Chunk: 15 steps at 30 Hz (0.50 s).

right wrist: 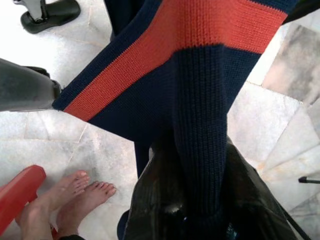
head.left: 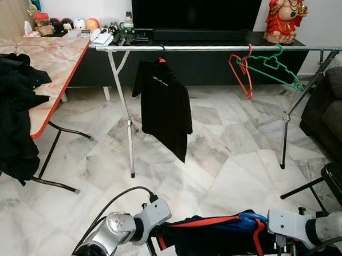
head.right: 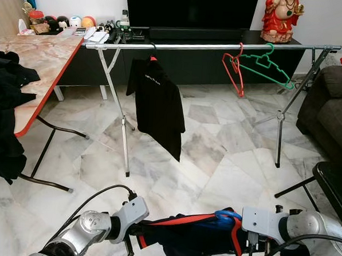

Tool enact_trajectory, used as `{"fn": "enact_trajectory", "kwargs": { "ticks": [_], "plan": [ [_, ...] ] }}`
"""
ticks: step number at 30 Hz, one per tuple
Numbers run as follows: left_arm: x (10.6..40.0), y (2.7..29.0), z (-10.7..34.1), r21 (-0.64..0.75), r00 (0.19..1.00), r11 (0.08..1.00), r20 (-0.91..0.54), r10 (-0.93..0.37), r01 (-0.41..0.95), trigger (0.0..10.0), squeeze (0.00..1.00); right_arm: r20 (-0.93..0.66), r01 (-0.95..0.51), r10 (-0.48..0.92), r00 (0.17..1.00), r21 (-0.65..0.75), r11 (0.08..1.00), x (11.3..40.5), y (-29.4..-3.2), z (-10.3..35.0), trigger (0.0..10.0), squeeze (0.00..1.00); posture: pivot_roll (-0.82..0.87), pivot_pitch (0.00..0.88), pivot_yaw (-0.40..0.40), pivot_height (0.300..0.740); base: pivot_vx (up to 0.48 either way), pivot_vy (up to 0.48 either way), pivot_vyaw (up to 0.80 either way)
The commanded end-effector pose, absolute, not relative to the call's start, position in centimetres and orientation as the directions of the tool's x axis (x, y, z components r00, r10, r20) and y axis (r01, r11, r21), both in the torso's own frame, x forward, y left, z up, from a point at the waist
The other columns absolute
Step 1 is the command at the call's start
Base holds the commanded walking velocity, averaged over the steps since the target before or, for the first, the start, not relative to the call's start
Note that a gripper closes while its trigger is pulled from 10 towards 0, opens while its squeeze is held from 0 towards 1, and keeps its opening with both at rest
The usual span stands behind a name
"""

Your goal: Hang hanger

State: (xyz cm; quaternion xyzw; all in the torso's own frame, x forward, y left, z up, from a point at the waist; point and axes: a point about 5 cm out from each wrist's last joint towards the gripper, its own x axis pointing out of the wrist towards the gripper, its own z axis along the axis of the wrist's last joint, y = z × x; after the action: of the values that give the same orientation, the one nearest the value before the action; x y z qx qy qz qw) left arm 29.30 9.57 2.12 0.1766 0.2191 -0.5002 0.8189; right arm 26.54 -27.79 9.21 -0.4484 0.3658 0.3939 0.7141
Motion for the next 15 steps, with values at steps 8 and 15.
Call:
{"fn": "enact_trajectory", "kwargs": {
  "ticks": [8, 15],
  "plan": [
    [30.3, 10.9, 4.6, -0.026, 0.375, 0.429, -0.441, -0.815, 0.903, 0.0, 0.00, -0.889, -0.870, 0.190, 0.416, -0.329, 0.366, 26.1, -27.8, 7.6, 0.0, 0.00, -0.09, 0.086, -0.010, 0.740, 0.000, 0.000, 0.00],
    [30.1, 9.7, 7.6, -0.047, 0.267, 0.298, -0.327, -0.906, 0.954, 0.0, 0.00, -0.852, -0.823, 0.204, 0.483, -0.362, 0.438, 27.4, -25.7, 6.2, 0.0, 0.00, -0.08, 0.084, -0.006, 0.740, 0.000, 0.000, 0.00]
  ]
}}
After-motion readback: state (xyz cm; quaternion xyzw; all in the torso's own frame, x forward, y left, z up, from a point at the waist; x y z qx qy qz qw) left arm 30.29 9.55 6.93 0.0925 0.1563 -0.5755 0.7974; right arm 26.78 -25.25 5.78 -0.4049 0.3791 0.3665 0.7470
